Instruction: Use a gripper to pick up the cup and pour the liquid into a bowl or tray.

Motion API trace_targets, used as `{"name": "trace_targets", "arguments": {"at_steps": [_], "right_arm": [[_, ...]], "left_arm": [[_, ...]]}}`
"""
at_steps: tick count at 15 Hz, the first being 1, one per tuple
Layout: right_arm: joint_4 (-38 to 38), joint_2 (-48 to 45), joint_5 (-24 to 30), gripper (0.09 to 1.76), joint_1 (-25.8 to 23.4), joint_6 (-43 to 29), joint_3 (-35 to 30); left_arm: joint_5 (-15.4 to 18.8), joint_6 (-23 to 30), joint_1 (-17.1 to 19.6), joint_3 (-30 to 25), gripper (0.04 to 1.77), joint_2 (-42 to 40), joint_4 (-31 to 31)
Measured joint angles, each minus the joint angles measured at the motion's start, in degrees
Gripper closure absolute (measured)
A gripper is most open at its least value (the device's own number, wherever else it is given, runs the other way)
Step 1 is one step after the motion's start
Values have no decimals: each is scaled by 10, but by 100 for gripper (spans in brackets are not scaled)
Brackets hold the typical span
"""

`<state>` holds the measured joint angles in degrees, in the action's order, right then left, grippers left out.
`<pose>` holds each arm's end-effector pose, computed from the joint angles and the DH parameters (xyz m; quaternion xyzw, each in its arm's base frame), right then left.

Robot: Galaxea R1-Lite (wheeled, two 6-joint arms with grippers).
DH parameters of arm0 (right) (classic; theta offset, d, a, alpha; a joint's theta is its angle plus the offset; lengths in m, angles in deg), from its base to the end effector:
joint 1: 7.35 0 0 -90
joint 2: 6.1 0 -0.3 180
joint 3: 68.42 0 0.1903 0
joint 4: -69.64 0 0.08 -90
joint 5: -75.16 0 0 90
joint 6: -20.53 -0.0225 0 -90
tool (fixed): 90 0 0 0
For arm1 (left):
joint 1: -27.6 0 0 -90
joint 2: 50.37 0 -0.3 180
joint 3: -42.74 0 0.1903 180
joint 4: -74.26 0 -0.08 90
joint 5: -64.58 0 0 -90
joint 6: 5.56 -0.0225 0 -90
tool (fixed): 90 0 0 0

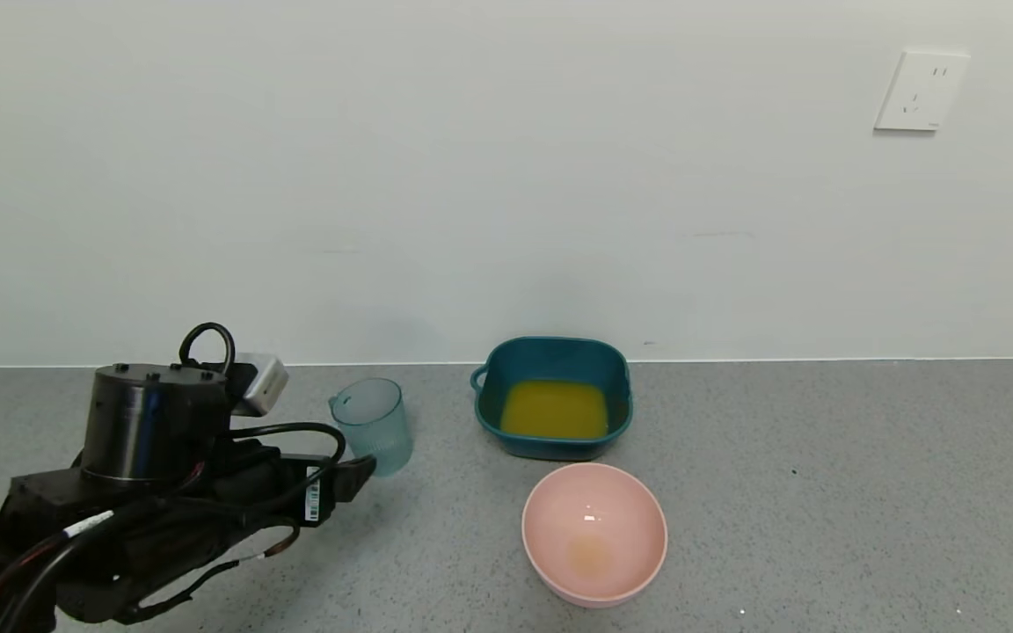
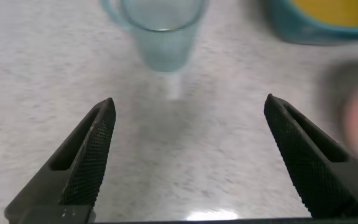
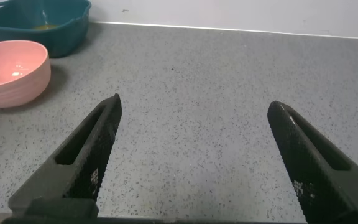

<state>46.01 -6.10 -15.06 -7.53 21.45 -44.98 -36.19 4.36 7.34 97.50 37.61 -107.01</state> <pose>-0.0229 0.0000 0.0754 -0.0080 0.0017 -0.0035 1.0000 0.2222 -0.0775 0.1415 -0.0095 0.2711 -0.0563 0.9609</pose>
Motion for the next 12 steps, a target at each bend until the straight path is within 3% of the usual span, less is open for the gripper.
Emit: {"name": "trace_targets", "arguments": {"at_steps": [1, 7, 12], "right_arm": [[0, 0, 0, 14, 0, 0, 0], [0, 0, 0, 14, 0, 0, 0], [0, 0, 0, 14, 0, 0, 0]], "left_arm": [[33, 10, 0, -5, 10, -13, 0], [103, 11, 0, -44, 9, -94, -1], [120, 4, -1, -106, 9, -193, -1]]}}
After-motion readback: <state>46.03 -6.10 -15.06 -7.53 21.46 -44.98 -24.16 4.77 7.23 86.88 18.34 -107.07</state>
